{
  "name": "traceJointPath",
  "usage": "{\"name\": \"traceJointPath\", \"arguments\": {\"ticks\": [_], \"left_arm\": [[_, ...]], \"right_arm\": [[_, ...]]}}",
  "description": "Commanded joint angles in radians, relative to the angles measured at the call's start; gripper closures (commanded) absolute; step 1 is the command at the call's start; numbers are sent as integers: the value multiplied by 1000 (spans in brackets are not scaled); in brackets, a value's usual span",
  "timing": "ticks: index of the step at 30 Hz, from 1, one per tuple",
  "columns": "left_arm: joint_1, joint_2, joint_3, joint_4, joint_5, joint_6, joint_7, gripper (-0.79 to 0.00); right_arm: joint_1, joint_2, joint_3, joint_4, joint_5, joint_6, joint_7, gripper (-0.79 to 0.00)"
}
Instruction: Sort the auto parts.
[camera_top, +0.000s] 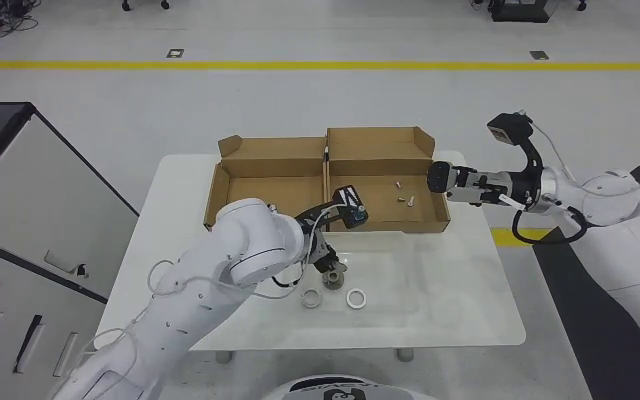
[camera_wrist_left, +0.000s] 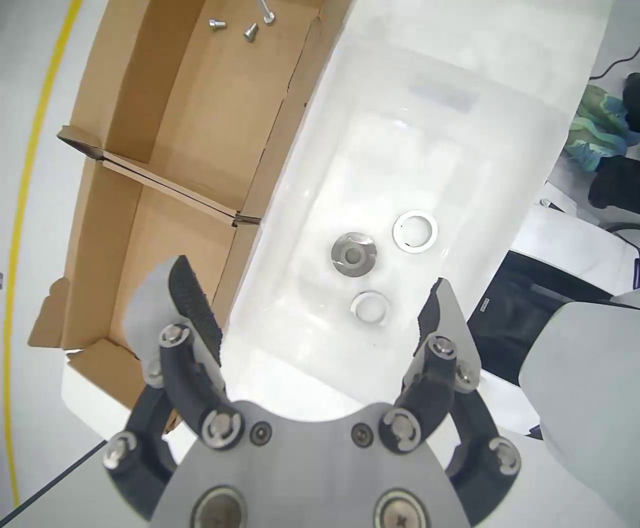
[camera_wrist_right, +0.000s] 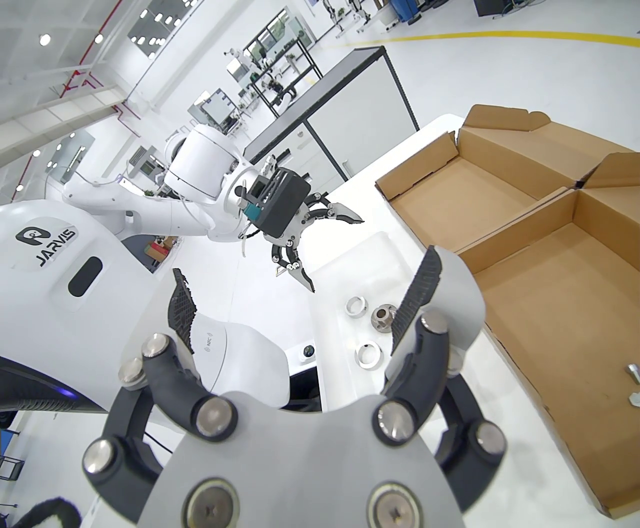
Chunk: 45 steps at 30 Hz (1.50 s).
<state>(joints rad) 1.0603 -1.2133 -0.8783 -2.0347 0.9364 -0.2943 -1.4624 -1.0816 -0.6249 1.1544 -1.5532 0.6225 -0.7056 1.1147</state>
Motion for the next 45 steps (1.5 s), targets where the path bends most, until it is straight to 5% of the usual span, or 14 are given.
{"name": "traceJointPath", "arguments": {"ticks": [1, 12, 15, 26, 34, 45], "left_arm": [[0, 0, 0, 0, -1, 0, 0, -785], [0, 0, 0, 0, -1, 0, 0, -785], [-6, -3, 35, 8, -51, -59, 15, -785], [-295, -74, 318, 213, -264, 12, -69, -785], [-368, -115, 410, 295, -276, 9, -64, -785], [-378, -135, 464, 361, -240, -12, -26, -508]], "right_arm": [[0, 0, 0, 0, 0, 0, 0, -785], [0, 0, 0, 0, 0, 0, 0, -785], [0, 0, 0, 0, 0, 0, 0, -785], [0, 0, 0, 0, 0, 0, 0, -785], [0, 0, 0, 0, 0, 0, 0, -785], [0, 0, 0, 0, 0, 0, 0, -785]]}}
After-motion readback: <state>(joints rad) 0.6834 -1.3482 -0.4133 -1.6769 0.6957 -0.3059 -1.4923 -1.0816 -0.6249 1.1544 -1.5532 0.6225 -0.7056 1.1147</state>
